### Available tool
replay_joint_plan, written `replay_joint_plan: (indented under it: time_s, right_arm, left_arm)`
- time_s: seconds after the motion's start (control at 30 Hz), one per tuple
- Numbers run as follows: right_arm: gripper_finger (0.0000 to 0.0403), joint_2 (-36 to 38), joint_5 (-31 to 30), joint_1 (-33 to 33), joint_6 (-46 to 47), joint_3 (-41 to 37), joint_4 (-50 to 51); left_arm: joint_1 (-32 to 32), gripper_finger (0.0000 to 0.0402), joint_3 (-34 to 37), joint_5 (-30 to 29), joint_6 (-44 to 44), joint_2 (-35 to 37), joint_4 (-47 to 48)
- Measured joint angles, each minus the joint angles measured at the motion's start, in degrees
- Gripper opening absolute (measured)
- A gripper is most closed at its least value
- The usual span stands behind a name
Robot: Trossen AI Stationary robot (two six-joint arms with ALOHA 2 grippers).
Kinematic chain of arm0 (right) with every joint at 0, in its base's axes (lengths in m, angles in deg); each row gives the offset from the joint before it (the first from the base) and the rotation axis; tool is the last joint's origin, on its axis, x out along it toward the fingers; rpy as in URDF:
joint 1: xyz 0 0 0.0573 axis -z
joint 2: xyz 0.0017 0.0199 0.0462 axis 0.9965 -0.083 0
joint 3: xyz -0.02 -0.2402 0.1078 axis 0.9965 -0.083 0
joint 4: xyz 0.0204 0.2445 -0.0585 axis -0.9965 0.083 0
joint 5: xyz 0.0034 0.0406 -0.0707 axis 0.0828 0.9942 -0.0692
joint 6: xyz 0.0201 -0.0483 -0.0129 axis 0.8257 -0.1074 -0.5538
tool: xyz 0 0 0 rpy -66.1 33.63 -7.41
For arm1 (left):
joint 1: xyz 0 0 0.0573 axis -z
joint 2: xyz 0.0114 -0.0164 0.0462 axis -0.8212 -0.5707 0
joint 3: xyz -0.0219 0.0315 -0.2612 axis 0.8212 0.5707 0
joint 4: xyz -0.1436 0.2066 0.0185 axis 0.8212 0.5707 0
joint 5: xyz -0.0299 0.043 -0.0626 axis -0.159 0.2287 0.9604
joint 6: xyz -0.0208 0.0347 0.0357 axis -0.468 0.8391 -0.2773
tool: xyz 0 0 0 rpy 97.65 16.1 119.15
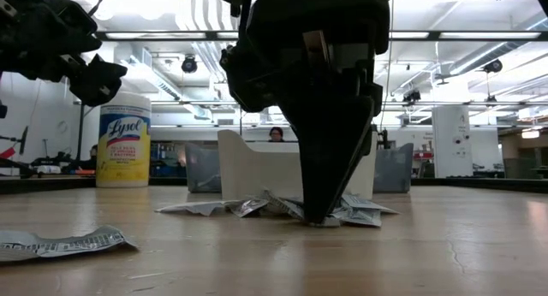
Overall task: Pick & Place First Aid Supplies
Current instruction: Put the ointment pack into the white bin
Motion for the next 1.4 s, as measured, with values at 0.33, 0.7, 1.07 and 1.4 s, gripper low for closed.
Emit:
replay_joint_plan:
  time_s: [0.33, 0.7, 1.07, 1.4]
  right_arm:
    - [0.0014, -0.66, 2.34, -0.11, -3.53, 4.67, 0.03]
    - [0.0008, -0.16, 16.93, 0.29, -13.25, 14.11, -0.58]
    - [0.0008, -0.11, 16.48, 5.05, -21.52, 24.98, -0.43]
    - [0.0008, 0.07, -3.17, 8.58, -29.98, 34.51, 12.57]
  left_arm:
    - [0.01, 0.0216, 0.0, 0.0, 0.0, 0.0, 0.0]
    - [-0.01, 0.0216, 0.0, -0.01, -0.02, 0.0, 0.0]
    - [0.0, 0.0216, 0.0, 0.0, -0.19, 0.0, -0.01]
    - [-0.01, 0.0216, 0.0, -0.02, -1.71, 0.0, -0.01]
